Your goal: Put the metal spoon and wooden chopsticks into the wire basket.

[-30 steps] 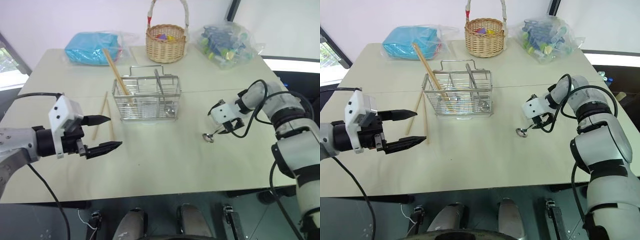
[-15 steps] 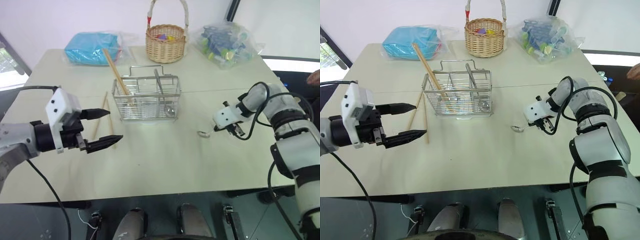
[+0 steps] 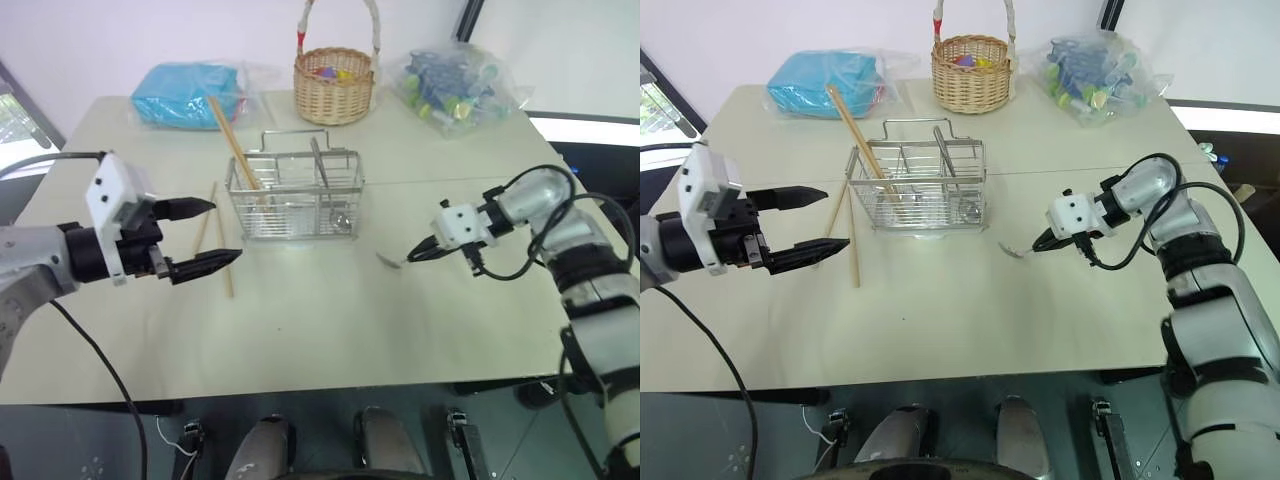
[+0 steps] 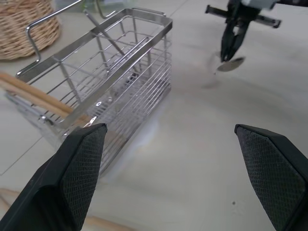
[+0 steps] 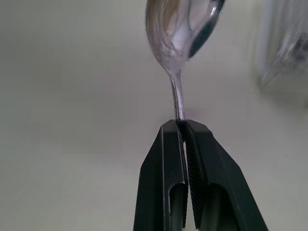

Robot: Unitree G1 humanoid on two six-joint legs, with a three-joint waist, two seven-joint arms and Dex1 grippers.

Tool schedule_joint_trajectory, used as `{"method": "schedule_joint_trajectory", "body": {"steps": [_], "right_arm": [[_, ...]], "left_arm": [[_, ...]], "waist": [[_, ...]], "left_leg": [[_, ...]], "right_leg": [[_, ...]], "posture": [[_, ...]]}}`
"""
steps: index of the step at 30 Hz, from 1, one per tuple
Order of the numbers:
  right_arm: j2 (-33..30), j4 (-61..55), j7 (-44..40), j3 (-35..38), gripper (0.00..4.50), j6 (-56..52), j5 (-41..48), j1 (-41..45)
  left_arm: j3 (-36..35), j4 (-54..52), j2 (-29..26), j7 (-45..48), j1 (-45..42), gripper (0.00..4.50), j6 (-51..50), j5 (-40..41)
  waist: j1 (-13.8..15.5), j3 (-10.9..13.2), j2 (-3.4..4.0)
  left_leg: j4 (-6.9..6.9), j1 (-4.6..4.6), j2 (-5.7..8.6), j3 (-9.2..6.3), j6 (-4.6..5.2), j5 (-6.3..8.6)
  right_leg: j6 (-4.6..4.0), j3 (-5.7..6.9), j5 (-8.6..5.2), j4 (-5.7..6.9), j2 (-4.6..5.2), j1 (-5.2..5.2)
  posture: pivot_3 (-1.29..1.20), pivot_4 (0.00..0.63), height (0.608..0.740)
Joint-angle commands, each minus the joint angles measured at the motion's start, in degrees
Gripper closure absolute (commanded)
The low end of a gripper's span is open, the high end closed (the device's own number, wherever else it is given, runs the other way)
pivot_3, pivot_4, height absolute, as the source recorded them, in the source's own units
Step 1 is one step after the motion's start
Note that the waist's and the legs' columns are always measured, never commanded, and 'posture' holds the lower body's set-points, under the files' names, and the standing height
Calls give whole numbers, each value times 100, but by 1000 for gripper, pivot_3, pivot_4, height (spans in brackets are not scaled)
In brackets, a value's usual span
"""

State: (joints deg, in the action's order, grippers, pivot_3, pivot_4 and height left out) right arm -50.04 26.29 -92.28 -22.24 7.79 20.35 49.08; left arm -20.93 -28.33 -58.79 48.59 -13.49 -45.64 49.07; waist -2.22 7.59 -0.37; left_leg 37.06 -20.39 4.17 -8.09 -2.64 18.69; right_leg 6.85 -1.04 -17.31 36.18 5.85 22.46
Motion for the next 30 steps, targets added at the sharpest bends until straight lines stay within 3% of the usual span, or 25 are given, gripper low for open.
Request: {"method": "schedule_joint_trajectory", "body": {"steps": [1,4,7,10,13,27,30], "right_arm": [[-64,-1970,538,1034,4439,-3157,2427,161],[175,-2605,1357,1651,4439,-4458,3356,235],[1002,-2649,2788,2232,4439,-5116,3937,633],[1809,-2432,3984,2461,4439,-5092,3632,961],[2352,-2149,4620,2334,4439,-4527,2793,1064],[3366,-614,5024,2235,4439,-2903,980,704],[3495,-413,5112,2315,3458,-2854,830,633]], "left_arm": [[-28,42,-30,57,-162,0,160,-98],[18,118,-16,75,-250,0,174,-160],[81,235,10,98,-365,0,211,-246],[138,332,42,110,-464,0,259,-317],[163,362,85,94,-520,0,283,-337],[-115,264,156,-101,-546,0,188,-246],[-143,223,162,-144,-523,0,176,-222]], "waist": [[-26,0,0],[-8,-2,-4],[-1,-8,-12],[-3,-7,-12],[2,-11,-18],[-60,-10,-17],[-79,-10,-16]], "left_leg": [[2,3,0,0,0,0],[2,9,-6,0,0,0],[2,7,-6,-4,0,0],[2,3,-2,-1,0,0],[-2,0,-2,-4,-1,0],[-3,1,-3,0,0,0],[-3,0,-2,0,0,0]], "right_leg": [[0,0,0,-1,0,-1],[0,0,0,-4,1,-5],[0,-2,0,-4,2,-5],[-1,-5,1,4,3,6],[-2,-3,2,9,3,14],[-5,1,15,19,-5,17],[-5,1,15,23,-5,18]], "posture": [[0,150,740],[0,150,740],[0,150,740],[0,150,740],[0,150,740],[0,150,740],[0,150,740]]}}
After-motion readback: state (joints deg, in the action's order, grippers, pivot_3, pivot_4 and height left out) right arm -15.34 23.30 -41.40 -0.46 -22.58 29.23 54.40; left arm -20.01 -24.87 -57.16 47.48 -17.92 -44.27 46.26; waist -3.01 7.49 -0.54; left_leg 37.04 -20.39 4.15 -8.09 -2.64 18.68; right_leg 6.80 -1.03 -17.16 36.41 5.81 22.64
